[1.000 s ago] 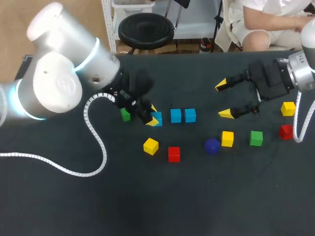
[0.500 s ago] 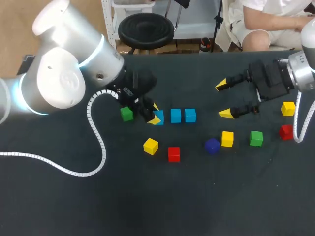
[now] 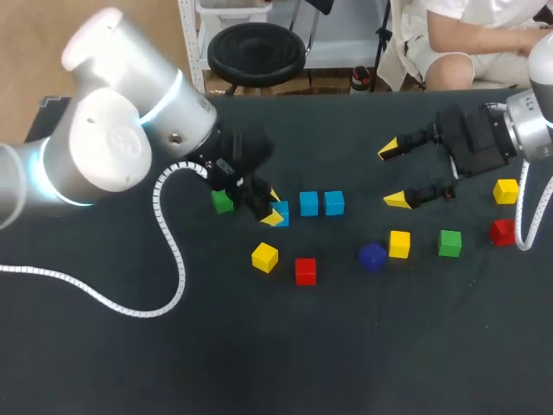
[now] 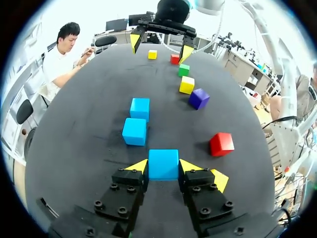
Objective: Place the blue cubes, place green cubes on the blue cubes, place the yellow cubes on the green cubes, then place the red cubes on the yellow cubes, and place purple cube on the red cubes.
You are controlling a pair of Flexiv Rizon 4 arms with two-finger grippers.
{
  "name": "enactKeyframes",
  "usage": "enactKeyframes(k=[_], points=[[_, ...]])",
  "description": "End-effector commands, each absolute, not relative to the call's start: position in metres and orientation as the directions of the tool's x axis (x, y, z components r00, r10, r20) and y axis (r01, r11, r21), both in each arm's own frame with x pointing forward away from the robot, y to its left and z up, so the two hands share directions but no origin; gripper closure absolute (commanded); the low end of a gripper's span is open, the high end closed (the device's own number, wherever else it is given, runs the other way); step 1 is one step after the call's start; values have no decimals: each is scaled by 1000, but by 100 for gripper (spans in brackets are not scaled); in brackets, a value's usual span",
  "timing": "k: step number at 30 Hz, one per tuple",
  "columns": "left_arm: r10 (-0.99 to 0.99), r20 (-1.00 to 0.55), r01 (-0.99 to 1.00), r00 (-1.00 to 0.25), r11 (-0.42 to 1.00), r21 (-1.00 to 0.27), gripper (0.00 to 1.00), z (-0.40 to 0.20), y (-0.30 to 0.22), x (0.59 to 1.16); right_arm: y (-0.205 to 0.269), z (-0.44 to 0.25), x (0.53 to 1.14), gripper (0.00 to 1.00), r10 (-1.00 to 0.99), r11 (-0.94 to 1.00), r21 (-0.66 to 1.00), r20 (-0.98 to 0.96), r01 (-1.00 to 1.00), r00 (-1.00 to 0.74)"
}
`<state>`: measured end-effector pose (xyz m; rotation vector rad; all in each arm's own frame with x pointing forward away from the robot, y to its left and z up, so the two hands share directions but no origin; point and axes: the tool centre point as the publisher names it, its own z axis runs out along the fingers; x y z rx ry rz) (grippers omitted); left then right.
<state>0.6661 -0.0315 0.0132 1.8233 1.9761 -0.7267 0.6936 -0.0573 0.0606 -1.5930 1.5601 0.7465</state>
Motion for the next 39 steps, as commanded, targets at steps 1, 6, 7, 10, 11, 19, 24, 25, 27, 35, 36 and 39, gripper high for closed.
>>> enactKeyframes(k=[1,6,7,10,11,19,24,25,27,35,36,39], points=[[813,-573,990,-108,35,-137,100,12,-33,671,-57,61,693,0,-540,47,-124,-838,-991,79],[822,-560,992,-104,46,-118,100,13,-36,674,-57,61,693,0,-540,47,-124,-838,-991,79],[823,-559,992,-104,47,-117,100,13,-36,675,-57,61,693,0,-540,47,-124,-838,-991,79],[814,-575,996,-77,35,-85,100,7,-36,680,-57,61,693,0,-540,47,-124,-838,-991,79],[807,-583,994,-90,41,-97,100,4,-34,683,-57,61,693,0,-540,47,-124,-838,-991,79],[807,-581,993,-106,51,-111,100,-4,-35,686,-57,61,693,0,-540,47,-124,-838,-991,79],[810,-576,992,-110,53,-114,100,-4,-36,686,-57,61,693,0,-540,47,-124,-838,-991,79],[811,-575,992,-110,54,-114,100,-3,-37,687,-57,61,693,0,-540,47,-124,-838,-991,79],[811,-574,992,-111,57,-111,100,-1,-37,688,-57,61,693,0,-540,47,-124,-838,-991,79],[819,-566,994,-96,50,-96,100,-4,-40,697,-57,61,693,0,-540,47,-124,-838,-991,79],[819,-565,994,-95,49,-97,100,-4,-41,699,-57,61,693,0,-540,47,-124,-838,-991,79],[823,-562,994,-88,41,-97,100,-7,-42,702,-57,61,693,0,-540,47,-124,-838,-991,79]])
